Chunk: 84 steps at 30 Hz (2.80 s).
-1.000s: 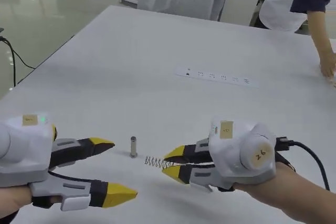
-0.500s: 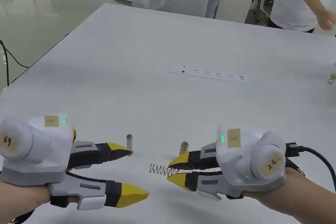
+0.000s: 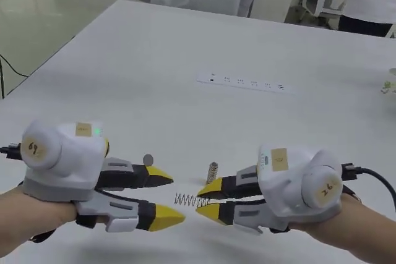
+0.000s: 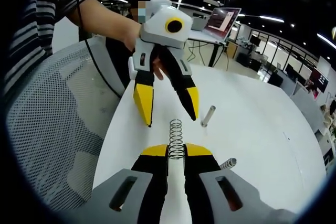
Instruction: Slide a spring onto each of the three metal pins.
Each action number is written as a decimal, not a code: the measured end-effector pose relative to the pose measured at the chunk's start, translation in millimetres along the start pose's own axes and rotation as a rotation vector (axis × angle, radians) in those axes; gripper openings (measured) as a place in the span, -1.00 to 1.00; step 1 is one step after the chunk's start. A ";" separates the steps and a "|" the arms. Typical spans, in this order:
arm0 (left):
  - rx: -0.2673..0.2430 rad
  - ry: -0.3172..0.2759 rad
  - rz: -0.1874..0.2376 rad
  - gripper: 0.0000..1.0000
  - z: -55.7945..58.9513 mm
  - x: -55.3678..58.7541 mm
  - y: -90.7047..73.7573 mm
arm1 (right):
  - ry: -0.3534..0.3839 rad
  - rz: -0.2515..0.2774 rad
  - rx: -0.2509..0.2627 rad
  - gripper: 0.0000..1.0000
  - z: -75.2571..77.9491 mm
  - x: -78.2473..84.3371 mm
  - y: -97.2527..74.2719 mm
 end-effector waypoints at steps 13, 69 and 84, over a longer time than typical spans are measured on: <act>0.056 0.021 -0.006 -0.64 5.9 -5.9 11.6 | 0.018 0.034 -0.009 -0.85 -1.4 -4.9 -8.5; 0.151 0.081 -0.011 -0.95 22.5 -10.2 16.3 | 0.089 0.041 -0.039 -0.84 -5.8 4.6 -23.5; 0.146 0.077 -0.020 -0.95 19.5 -7.8 17.1 | 0.053 0.055 -0.026 -0.86 -1.3 -3.1 -29.3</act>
Point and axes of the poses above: the centre of the closed fingertips' face, and the gripper's own axes: y roughly forward along the fingers, z roughly to its right, x roughly out of its underside, the point moved 1 cm from there along -y, roughly backward along the fingers, and after that the axes turned 3 degrees about -y, right-handed, at the moved point
